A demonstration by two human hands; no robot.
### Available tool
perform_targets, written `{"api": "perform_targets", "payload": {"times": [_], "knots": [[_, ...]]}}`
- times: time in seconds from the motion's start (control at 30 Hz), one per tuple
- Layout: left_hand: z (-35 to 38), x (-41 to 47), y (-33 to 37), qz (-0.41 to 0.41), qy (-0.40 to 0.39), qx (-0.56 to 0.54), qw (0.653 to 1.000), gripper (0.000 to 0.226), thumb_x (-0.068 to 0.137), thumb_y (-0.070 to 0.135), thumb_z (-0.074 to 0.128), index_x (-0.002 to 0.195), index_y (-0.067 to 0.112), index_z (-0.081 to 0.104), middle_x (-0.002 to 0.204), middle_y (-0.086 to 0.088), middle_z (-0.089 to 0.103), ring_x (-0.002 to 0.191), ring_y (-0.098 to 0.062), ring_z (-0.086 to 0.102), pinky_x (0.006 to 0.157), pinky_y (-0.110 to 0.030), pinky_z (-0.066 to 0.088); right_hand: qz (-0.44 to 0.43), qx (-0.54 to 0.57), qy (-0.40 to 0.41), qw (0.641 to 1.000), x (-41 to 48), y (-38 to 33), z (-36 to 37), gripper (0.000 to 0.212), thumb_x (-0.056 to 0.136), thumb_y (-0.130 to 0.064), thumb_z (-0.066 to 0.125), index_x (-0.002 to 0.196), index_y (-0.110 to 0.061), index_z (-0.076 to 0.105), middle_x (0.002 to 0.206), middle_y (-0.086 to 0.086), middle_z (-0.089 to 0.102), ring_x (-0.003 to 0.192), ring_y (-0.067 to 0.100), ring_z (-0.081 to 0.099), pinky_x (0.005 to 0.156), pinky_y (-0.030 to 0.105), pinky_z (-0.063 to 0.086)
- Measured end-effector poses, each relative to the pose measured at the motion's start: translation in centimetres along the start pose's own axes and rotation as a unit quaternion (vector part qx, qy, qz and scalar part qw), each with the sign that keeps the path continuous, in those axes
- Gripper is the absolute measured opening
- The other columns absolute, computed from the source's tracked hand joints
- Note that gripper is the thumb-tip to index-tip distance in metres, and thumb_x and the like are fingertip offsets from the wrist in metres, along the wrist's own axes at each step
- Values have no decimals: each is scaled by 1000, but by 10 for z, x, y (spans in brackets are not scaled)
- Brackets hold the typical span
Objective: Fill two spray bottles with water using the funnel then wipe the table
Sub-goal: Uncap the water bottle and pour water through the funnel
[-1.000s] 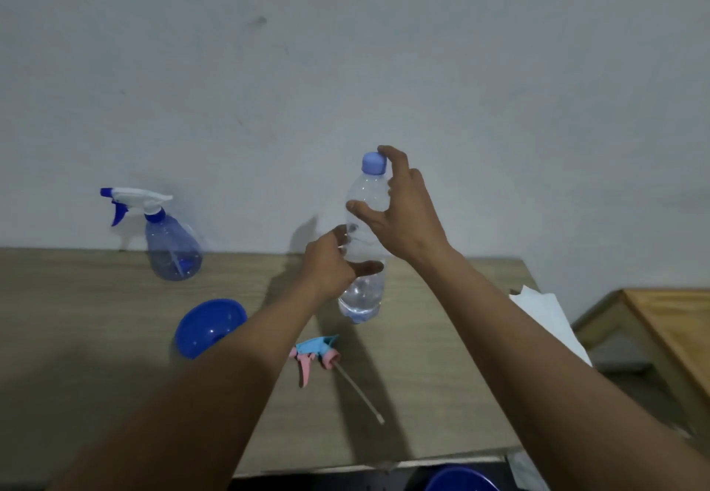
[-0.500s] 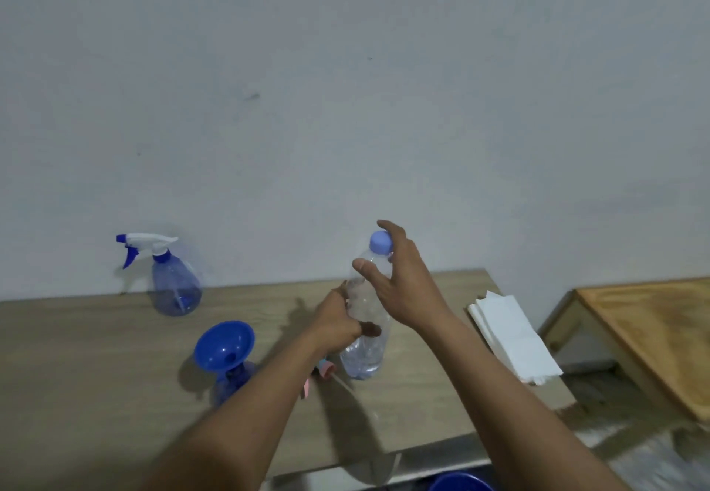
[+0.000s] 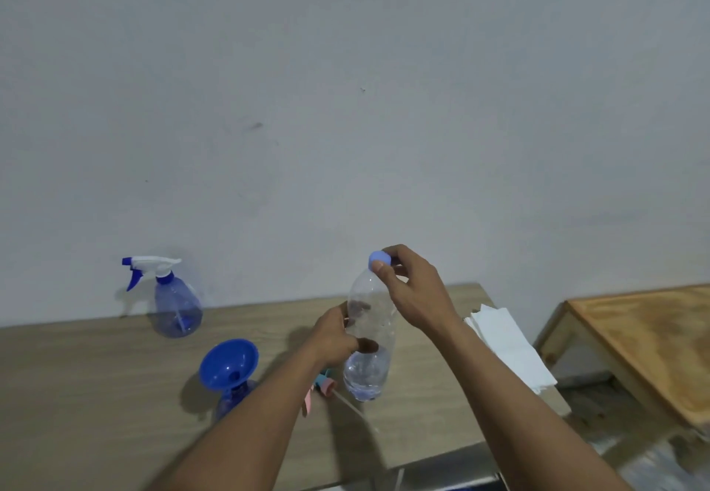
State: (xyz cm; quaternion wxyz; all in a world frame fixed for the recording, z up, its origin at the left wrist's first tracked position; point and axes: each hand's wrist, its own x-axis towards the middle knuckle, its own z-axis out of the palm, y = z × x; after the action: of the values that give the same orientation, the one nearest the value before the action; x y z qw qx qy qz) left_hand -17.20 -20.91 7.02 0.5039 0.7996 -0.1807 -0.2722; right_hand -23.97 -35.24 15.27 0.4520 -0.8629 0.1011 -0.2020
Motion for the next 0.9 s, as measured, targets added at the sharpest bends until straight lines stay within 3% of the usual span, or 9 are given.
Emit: {"api": "perform_targets", "payload": {"times": [0.1,0.2,0.33,0.43,0.53,0.67,0.77,0.9], "knots": [[-3,0,2,-7,-12,11,1000,72,72,13,85,135,27,54,135,4,59,125,-18,54,108,-39,44,15,5,-1,1000,1,-1,0,21,93,-43,65,105,-28,56,106,-14,68,103,1,64,79,22,50],[-4,0,5,-9,-16,18,1000,72,74,14,84,137,30,52,138,4,55,130,-19,50,106,-37,42,2,17,-40,999,6,-3,-4,13,98,-35,61,108,-28,59,108,-15,68,103,3,65,80,21,47],[-3,-1,4,-1,-10,20,1000,72,72,13,84,135,29,53,138,4,56,130,-17,50,109,-37,41,5,34,-57,998,8,-5,-9,20,97,-31,63,117,-25,64,110,-10,70,100,3,67,81,22,47],[-1,0,5,2,-10,15,1000,73,72,13,85,135,29,53,135,7,57,129,-15,50,104,-32,42,29,46,-30,998,10,-8,-9,22,91,-42,68,105,-27,60,100,-6,73,90,10,69,75,27,51],[0,2,1,5,5,3,1000,71,71,15,86,132,30,53,128,9,59,125,-15,52,97,-29,44,9,20,-53,998,15,-10,-11,14,97,-37,62,104,-25,62,98,-7,73,90,14,67,75,26,48],[1,4,-2,12,15,4,1000,70,72,17,85,132,33,53,133,7,58,126,-17,52,107,-38,45,20,35,-28,999,13,-6,-3,25,90,-42,70,106,-26,60,101,-8,73,96,6,68,81,26,53],[0,4,-3,13,20,-3,1000,68,70,20,86,128,35,54,131,7,61,123,-17,55,106,-40,46,5,25,-37,999,18,-7,-4,18,94,-37,67,105,-23,65,101,-9,73,97,7,68,85,27,53],[-2,3,-5,14,24,-9,1000,68,71,21,86,129,36,54,126,10,61,116,-13,57,93,-27,47,12,45,-77,996,19,-9,-6,22,94,-39,66,113,-27,63,104,-8,74,99,5,69,87,28,53]]}}
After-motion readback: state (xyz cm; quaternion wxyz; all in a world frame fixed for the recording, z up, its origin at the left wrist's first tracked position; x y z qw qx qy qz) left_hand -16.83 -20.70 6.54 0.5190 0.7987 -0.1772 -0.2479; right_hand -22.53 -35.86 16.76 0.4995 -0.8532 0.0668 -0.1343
